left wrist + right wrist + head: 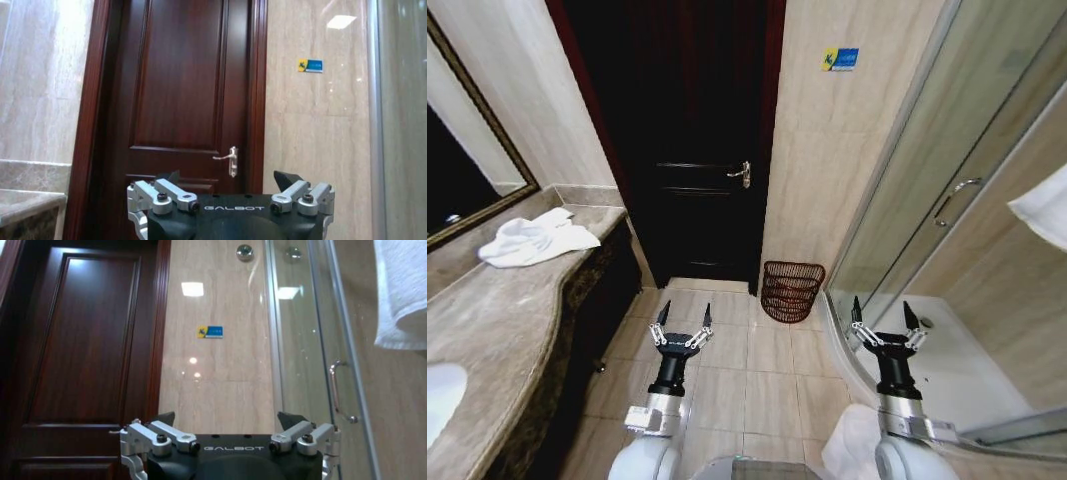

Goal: Discard the used towel into the hamper.

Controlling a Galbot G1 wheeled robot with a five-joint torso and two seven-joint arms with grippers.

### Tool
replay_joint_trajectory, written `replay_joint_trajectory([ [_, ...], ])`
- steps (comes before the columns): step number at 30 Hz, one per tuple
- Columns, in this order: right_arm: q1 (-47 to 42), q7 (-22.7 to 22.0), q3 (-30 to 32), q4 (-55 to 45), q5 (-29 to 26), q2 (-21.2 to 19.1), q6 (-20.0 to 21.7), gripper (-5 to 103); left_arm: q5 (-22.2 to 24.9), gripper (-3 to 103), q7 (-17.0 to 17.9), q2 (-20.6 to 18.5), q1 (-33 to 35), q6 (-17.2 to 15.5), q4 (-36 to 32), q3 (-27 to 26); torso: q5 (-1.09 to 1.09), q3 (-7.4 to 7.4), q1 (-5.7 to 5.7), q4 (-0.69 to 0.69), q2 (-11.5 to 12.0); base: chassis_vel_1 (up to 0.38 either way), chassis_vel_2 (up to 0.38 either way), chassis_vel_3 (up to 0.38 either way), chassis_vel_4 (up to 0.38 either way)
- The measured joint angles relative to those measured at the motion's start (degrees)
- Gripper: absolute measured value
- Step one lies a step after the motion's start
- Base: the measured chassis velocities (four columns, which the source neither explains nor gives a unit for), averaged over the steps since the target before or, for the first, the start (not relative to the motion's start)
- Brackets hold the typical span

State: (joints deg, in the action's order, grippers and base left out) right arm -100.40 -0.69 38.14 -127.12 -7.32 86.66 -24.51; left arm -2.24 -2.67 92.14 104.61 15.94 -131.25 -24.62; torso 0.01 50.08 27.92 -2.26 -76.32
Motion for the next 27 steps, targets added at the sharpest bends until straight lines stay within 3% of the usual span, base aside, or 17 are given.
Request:
replay_joint_trajectory([
  [14,0.4,-0.2,-0.4,0.1,0.1,-0.1,0.0,100,0.1,93,-0.1,0.0,0.0,-0.1,0.0,-0.4,-0.01,0.00,0.00,0.00,0.0,-0.148,0.147,0.149,-0.143],
  [18,0.4,-0.4,-0.6,0.2,0.3,-0.2,-0.5,100,0.4,97,0.0,0.0,-0.1,-0.1,0.0,-0.3,-0.02,0.01,0.02,0.00,0.0,-0.134,0.121,0.140,-0.139],
  [27,0.8,-0.4,-0.6,0.0,0.6,-0.6,0.2,100,0.4,97,1.8,0.0,-0.3,-1.0,0.0,-0.5,-0.01,-0.04,-0.03,0.01,0.1,-0.016,0.031,0.035,-0.010],
])
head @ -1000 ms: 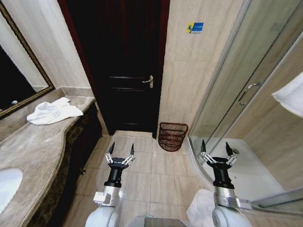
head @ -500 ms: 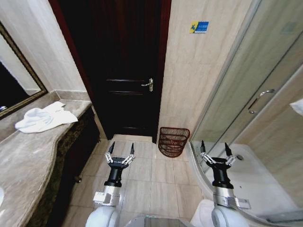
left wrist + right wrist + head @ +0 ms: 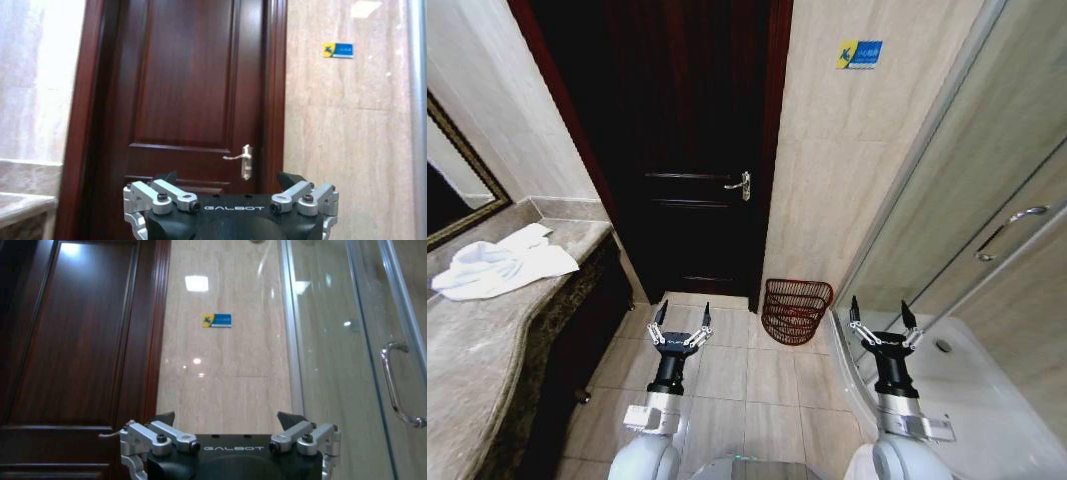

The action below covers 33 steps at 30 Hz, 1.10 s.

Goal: Discard the used towel into the hamper.

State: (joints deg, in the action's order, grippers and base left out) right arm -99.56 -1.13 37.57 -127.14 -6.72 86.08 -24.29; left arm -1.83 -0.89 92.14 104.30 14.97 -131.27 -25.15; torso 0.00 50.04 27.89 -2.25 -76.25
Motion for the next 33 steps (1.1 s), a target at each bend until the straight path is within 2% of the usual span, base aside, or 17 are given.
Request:
replay_joint_trajectory([
  [7,0.1,-0.9,-0.2,0.2,-0.4,-0.3,0.8,100,0.4,98,0.9,0.0,-0.2,-0.6,-0.1,-0.6,0.00,-0.03,-0.05,-0.01,0.2,0.061,0.013,0.021,0.058],
  [8,0.2,-0.9,-0.2,0.2,-0.8,-0.5,1.0,100,0.5,101,1.0,0.0,-0.2,-0.6,-0.1,-0.6,0.00,-0.03,-0.05,-0.01,0.2,0.048,0.074,0.064,0.054],
  [12,0.3,-0.9,0.0,0.1,-1.8,-0.8,1.1,100,0.6,94,1.4,0.0,-0.1,-0.6,-0.2,-0.7,0.00,-0.03,-0.05,-0.01,0.2,0.063,0.088,0.079,0.060],
  [23,0.3,-0.8,0.5,-0.1,-3.2,-1.3,1.1,100,0.9,97,1.5,0.0,0.0,-0.6,-0.4,-1.1,0.00,-0.03,-0.05,-0.01,0.2,0.106,0.112,0.110,0.101],
  [33,0.4,-1.5,0.8,0.4,-2.2,-1.1,1.9,100,2.3,97,1.6,0.0,-0.1,-0.7,-0.5,-2.3,0.01,-0.03,-0.05,-0.01,0.2,0.132,0.126,0.113,0.122],
])
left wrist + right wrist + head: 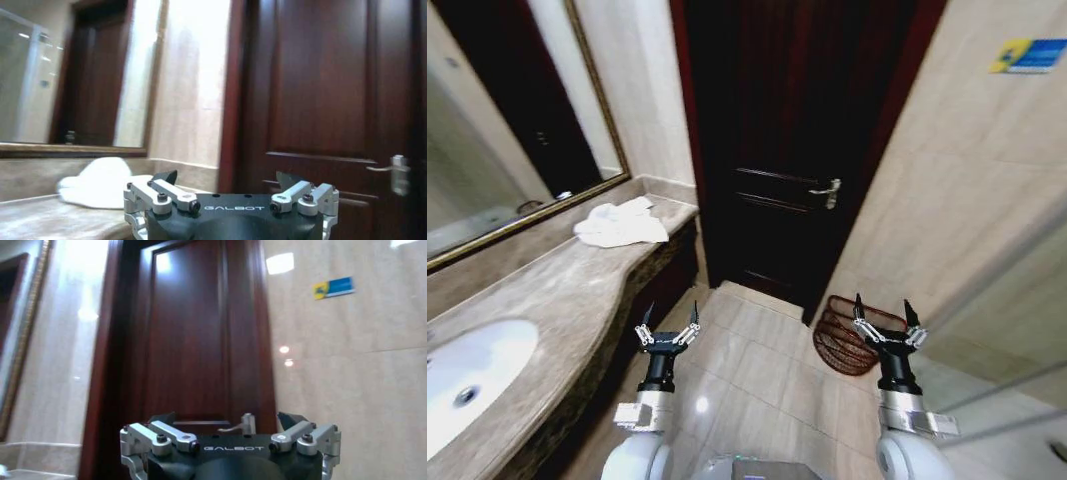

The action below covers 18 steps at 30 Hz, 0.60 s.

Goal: Discard the used towel into the hamper.

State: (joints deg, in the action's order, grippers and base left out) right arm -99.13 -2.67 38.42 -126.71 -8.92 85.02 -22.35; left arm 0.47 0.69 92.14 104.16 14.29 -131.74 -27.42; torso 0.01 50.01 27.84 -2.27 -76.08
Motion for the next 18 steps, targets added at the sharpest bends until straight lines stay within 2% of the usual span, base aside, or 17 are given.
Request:
replay_joint_trajectory([
  [10,-0.5,0.6,-0.3,-0.6,-0.2,0.0,0.3,100,0.0,97,0.0,0.0,0.0,-0.1,-0.1,-0.2,-0.01,0.01,0.01,0.00,0.0,0.125,0.127,0.129,0.119],
  [18,-0.2,1.5,-0.7,-0.8,-0.2,1.0,0.7,100,-1.9,100,1.6,0.0,-0.6,0.4,0.5,-0.7,0.00,0.00,0.00,-0.01,0.0,0.120,0.093,0.096,0.117],
])
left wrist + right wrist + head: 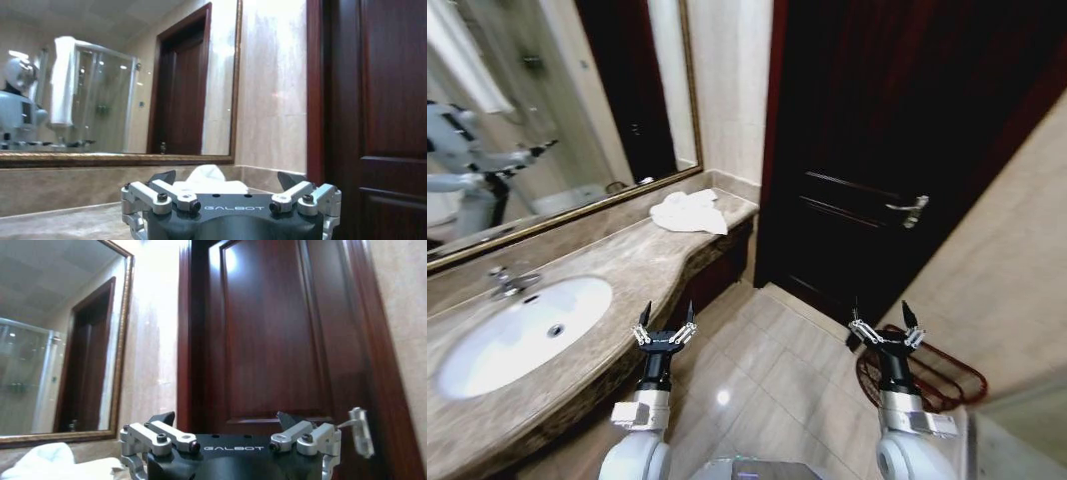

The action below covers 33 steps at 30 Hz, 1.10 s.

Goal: Discard the used towel into the hamper.

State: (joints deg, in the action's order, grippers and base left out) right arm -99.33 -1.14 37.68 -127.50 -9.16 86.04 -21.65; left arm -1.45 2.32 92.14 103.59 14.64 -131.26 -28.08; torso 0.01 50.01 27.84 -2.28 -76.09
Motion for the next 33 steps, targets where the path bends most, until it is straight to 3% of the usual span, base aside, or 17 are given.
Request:
replay_joint_trajectory([
  [18,-1.1,1.1,0.3,0.1,-0.3,0.0,-1.8,100,-3.7,100,0.8,0.0,1.0,0.4,0.0,0.2,0.00,0.00,0.00,0.01,0.0,-0.008,0.026,0.024,-0.012],
  [33,-1.3,1.4,0.5,0.8,-0.3,0.0,-2.1,100,-3.7,100,0.5,0.0,0.9,-0.7,0.7,0.8,0.00,0.01,0.01,0.02,0.0,-0.033,0.038,0.033,-0.037],
])
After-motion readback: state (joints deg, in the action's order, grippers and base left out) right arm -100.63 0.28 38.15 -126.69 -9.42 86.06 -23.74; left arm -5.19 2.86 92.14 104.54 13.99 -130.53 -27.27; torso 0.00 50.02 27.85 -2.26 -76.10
